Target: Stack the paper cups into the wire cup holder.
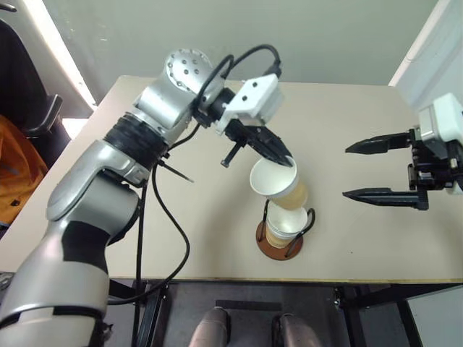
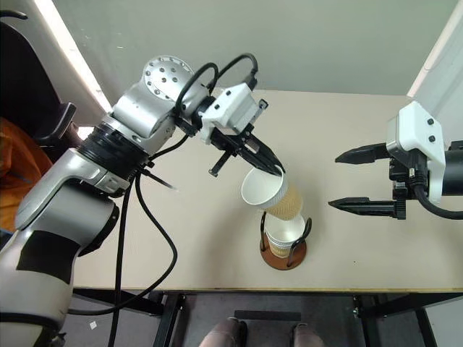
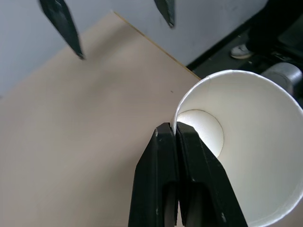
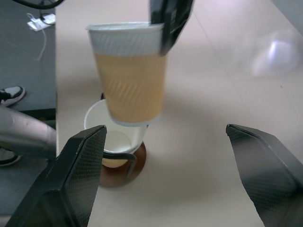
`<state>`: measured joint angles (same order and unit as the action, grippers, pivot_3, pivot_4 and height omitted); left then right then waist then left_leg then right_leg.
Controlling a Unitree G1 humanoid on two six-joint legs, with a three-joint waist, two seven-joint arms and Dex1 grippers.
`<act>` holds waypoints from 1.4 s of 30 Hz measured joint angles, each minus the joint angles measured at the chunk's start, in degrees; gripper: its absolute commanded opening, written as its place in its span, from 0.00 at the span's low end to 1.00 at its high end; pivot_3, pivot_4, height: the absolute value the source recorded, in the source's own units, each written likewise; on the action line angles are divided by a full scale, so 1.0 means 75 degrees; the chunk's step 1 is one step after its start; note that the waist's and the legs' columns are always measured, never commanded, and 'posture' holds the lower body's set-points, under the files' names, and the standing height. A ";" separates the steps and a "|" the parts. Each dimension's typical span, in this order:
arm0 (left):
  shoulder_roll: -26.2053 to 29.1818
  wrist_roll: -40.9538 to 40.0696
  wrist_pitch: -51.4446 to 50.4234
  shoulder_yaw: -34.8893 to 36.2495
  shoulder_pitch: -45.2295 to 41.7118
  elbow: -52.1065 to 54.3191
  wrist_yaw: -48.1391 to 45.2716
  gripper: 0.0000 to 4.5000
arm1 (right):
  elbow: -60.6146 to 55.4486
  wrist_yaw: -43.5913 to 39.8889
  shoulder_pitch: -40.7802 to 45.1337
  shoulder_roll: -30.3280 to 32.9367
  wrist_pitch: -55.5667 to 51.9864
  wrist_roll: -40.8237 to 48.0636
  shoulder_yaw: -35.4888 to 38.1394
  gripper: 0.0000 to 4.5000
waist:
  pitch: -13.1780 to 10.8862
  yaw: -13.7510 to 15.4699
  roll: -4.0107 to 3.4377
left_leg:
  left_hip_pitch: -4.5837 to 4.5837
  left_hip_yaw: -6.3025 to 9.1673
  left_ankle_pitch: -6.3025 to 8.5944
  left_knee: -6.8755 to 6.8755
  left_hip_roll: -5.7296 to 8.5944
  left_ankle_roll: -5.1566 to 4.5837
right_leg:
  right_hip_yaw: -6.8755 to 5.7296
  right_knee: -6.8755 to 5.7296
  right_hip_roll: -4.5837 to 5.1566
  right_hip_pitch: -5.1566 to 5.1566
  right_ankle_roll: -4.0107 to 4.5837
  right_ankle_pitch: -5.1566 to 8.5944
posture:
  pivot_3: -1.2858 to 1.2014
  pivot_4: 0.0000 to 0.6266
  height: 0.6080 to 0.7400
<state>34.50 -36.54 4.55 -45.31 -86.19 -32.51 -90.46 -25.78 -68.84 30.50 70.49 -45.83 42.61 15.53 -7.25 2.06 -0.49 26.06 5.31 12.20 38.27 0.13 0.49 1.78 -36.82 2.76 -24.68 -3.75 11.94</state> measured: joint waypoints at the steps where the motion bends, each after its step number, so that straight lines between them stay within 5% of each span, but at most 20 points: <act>1: 0.0001 -0.0031 0.0003 -0.0093 -0.0002 0.0012 0.0000 0.01 | -0.0026 0.0034 -0.0062 0.0008 -0.0001 0.0000 0.0028 0.94 | 0.0000 0.0009 0.0000 | 0.0000 0.0001 0.0000 0.0000 0.0002 -0.0001 | 0.0001 0.0000 0.0008 0.0000 -0.0005 0.0003 | 0.52 0.24 1.00; 17: -0.0515 0.0084 0.0278 -0.0703 -0.0009 0.0072 0.0000 0.01 | -0.0423 0.0473 -0.0752 0.0092 -0.0132 0.0131 0.0617 0.94 | 0.0000 0.0045 0.0000 | -0.0003 -0.0010 0.0010 0.0027 0.0032 -0.0022 | -0.0001 -0.0001 0.0041 0.0024 -0.0044 0.0017 | 0.52 0.24 1.00; 25: -0.0783 0.0408 0.0545 -0.0712 -0.0011 -0.0274 0.0000 0.01 | -0.0978 0.0069 -0.1281 0.0168 -0.0647 0.1212 0.1895 0.94 | 0.0000 0.0076 0.0000 | -0.0002 -0.0017 0.0012 0.0029 0.0037 -0.0023 | 0.0001 -0.0001 0.0040 0.0027 -0.0057 0.0024 | 0.52 0.24 1.00; 28: -0.0840 0.0423 0.0559 -0.0742 -0.0011 -0.0329 0.0000 0.13 | -0.1346 0.0019 -0.1362 0.0222 -0.0809 0.1708 0.2122 0.94 | 0.0000 0.0084 0.0001 | -0.0002 -0.0019 0.0012 0.0030 0.0038 -0.0023 | 0.0002 0.0000 0.0040 0.0028 -0.0060 0.0027 | 0.52 0.24 1.00; 34: -0.0869 0.0432 0.0568 -0.0754 -0.0011 -0.0337 0.0000 0.57 | -0.1530 0.0228 -0.1514 0.0233 -0.0811 0.1910 0.2056 0.94 | 0.0000 0.0095 0.0001 | -0.0003 -0.0017 0.0012 0.0047 0.0040 -0.0024 | 0.0004 -0.0001 0.0041 0.0036 -0.0066 0.0024 | 0.52 0.24 1.00; 42: -0.0958 0.0677 0.0713 -0.0321 -0.0011 -0.0523 -0.0001 0.57 | -0.1394 0.0317 -0.1556 0.0283 -0.0525 0.1755 0.1638 0.94 | 0.0000 0.0098 0.0000 | -0.0004 -0.0017 0.0015 0.0052 0.0040 -0.0029 | 0.0004 -0.0002 0.0041 0.0038 -0.0070 0.0022 | 0.52 0.24 1.00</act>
<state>27.32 -31.46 9.89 -47.72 -86.27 -36.43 -90.46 -36.24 -66.46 18.83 72.61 -49.77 55.77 27.82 -7.25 2.80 -0.49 26.03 5.18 12.31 38.67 0.43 0.27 1.81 -36.84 3.07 -24.40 -4.27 12.11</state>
